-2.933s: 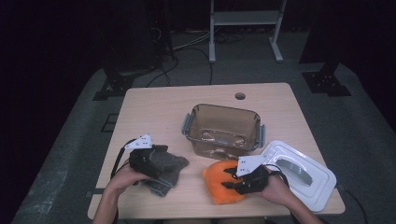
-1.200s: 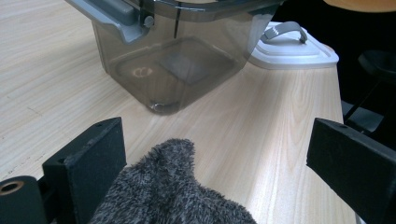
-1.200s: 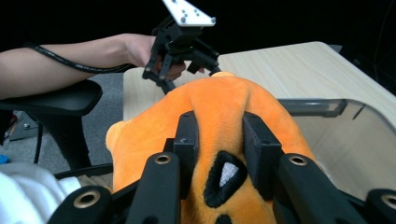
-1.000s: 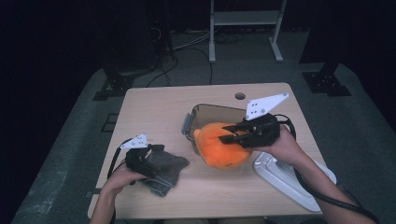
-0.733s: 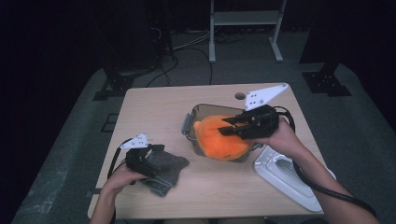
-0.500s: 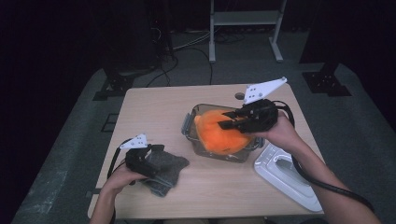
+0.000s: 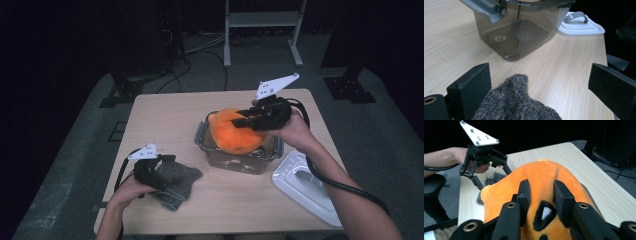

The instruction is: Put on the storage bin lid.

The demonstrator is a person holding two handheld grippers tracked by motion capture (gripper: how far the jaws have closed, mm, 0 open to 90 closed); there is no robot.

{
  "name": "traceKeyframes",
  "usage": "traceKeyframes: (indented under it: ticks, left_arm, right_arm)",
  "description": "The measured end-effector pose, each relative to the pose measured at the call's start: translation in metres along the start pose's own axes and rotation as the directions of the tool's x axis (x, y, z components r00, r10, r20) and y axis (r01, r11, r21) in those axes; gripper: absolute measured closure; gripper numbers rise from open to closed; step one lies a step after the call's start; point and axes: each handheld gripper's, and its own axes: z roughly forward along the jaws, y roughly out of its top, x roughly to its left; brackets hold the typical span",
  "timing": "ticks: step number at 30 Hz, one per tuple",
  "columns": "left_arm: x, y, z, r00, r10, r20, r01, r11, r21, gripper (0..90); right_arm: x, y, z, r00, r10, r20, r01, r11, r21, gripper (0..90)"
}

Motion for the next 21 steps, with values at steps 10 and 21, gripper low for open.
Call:
traceKeyframes:
  ticks: [10,21]
  left_arm:
    - [-0.001,0.000,0.003,1.0000,0.006,-0.002,-0.006,0.9999,0.015,2.6]
    - [-0.001,0.000,0.004,0.9999,0.011,-0.001,-0.011,0.9998,0.014,2.6]
  right_arm:
    - [-0.013,-0.008,0.010,0.9994,0.027,0.020,-0.027,1.000,0.011,68.7]
    - [-0.024,-0.018,0.023,0.9980,0.052,0.036,-0.053,0.998,0.018,68.7]
